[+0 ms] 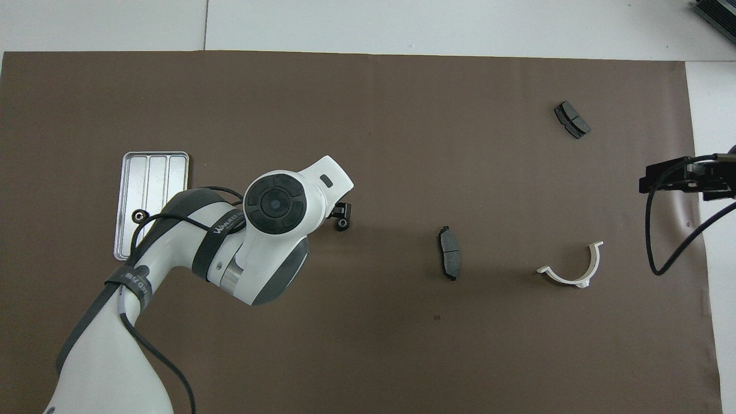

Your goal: Pick bearing gear from pile to tray

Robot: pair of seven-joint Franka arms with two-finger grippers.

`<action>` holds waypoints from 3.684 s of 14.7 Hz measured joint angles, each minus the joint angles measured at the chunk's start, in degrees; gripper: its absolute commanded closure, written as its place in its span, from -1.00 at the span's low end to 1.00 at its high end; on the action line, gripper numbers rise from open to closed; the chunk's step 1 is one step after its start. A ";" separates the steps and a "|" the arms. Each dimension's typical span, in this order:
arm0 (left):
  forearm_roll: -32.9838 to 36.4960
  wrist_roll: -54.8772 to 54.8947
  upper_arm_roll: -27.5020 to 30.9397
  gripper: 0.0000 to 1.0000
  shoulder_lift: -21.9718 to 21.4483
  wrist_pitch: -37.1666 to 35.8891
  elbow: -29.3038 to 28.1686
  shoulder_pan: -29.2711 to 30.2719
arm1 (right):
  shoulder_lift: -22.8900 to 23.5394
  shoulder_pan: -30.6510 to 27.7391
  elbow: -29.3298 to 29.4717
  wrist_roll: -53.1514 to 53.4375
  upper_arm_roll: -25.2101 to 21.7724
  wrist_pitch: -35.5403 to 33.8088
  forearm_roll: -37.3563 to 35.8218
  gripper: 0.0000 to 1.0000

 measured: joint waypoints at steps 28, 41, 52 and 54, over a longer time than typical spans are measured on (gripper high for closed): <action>0.11 -9.22 0.47 1.00 6.38 6.08 -0.56 -4.36 | 0.00 0.00 0.00 0.00 0.00 0.00 0.00 -1.00; 0.81 10.16 2.89 1.00 -4.00 -4.92 1.24 12.85 | 0.00 0.00 0.00 0.00 0.00 0.00 0.00 -1.00; -2.86 34.45 2.66 1.00 -0.89 7.03 -4.05 29.72 | 0.00 0.00 0.00 0.00 0.00 0.00 0.00 -1.00; -5.78 39.04 2.60 1.00 0.83 7.94 -3.98 31.83 | 0.00 0.00 0.00 0.00 0.00 0.00 0.00 -1.00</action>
